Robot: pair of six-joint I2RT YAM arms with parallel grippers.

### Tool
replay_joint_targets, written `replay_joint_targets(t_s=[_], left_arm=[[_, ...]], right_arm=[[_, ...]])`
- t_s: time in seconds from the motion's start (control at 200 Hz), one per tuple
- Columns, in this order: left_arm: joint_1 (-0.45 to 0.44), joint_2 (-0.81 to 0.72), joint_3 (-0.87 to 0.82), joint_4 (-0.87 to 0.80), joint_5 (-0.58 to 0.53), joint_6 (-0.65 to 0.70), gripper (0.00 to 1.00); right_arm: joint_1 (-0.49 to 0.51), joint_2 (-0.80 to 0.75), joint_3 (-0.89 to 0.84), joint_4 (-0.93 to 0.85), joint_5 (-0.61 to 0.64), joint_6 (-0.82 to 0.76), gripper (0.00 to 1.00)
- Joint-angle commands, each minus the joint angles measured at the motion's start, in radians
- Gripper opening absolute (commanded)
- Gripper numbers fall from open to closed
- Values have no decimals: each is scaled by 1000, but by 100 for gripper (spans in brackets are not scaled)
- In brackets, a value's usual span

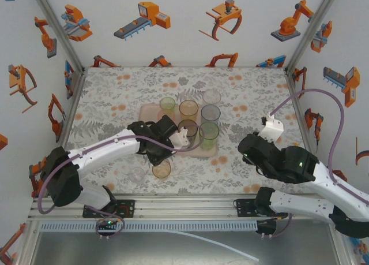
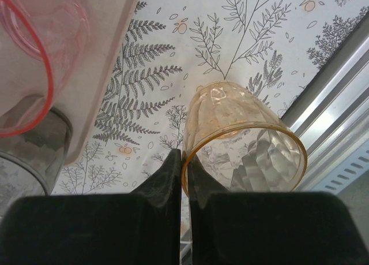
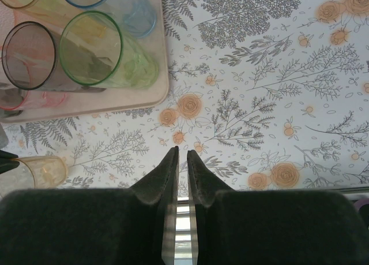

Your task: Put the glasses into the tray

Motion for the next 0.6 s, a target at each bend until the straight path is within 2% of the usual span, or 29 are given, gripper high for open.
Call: replay_joint_targets(t_s=[0.0,0.361,0.591], left_arm=[[-5,-30,62,-106,45,33,10],[4,-111,182,-245,55,63,12],[77,-127,263,-255,53,62,13]], right_arm=[[5,-9,-7,8,31,19,16],[5,6,14,-6,33,15,16],[4,21,43,-27,34,14,16]])
